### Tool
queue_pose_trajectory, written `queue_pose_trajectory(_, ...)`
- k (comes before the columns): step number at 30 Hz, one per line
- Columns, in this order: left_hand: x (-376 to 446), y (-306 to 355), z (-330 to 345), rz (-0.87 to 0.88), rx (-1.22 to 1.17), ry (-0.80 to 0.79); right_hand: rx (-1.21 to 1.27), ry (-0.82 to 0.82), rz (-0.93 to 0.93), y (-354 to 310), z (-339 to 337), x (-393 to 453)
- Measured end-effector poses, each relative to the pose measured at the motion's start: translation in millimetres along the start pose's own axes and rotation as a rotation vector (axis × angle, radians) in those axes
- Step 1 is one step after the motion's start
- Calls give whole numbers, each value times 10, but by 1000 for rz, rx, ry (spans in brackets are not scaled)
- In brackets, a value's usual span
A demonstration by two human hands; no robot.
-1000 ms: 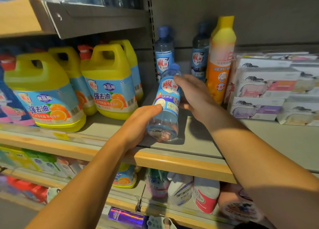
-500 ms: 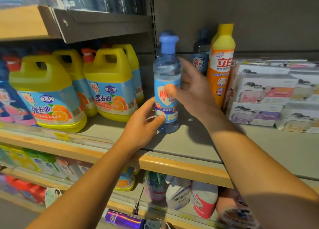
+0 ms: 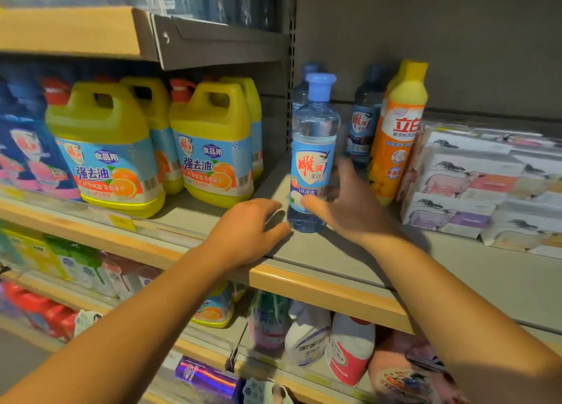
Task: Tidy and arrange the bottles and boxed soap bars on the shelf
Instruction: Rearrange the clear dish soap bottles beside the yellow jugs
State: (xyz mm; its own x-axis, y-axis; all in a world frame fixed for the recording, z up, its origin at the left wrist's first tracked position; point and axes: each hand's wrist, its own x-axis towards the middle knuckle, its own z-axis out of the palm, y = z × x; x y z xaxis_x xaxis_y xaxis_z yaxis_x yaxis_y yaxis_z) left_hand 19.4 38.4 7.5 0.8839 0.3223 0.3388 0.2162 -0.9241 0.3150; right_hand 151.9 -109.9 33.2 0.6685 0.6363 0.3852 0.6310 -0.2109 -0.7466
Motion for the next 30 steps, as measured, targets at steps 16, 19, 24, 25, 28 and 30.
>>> queue_pose_trajectory(16, -146, -50, 41, -35, 129, -8, -212, 109, 114, 278, 478, 554)
queue_pose_trajectory(19, -149, -56, 39, -41, 119, -3, -232, 103, 163, 287, 571, 757)
queue_pose_trajectory(24, -143, -49, 23, -54, 118, -11, -250, 109, 164, 353, 635, 926)
queue_pose_trajectory(25, -144, -48, 22, -54, 115, -12, -240, 106, 169, 368, 641, 957)
queue_pose_trajectory(28, -147, -47, 20, -57, 113, -15, -254, 107, 176, 406, 668, 1028)
queue_pose_trajectory(30, -150, -46, 21, -60, 108, -11, -264, 124, 174, 430, 691, 1057)
